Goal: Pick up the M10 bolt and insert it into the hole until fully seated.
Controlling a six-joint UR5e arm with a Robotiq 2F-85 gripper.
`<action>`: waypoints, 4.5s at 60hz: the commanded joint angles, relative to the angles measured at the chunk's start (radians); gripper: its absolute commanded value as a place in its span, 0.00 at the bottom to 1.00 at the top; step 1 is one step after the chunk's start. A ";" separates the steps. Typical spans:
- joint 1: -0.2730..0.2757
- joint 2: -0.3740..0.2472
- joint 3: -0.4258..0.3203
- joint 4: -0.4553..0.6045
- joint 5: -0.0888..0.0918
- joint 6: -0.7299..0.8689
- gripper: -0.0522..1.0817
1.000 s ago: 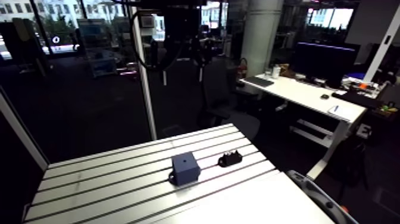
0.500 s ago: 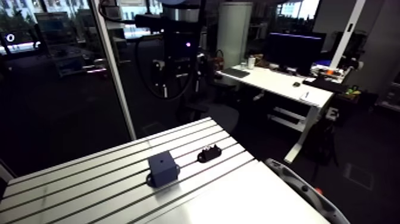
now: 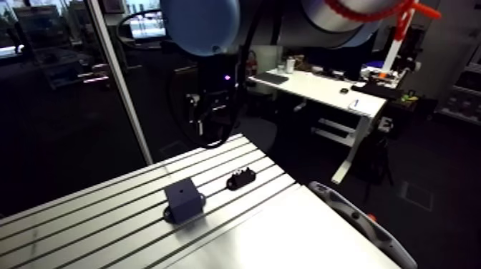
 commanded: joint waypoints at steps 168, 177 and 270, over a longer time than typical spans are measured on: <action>-0.054 0.199 0.077 -0.191 -0.042 -0.008 0.54; -0.054 0.199 0.077 -0.193 -0.042 -0.008 0.54; -0.054 0.216 0.090 -0.195 -0.074 0.000 0.57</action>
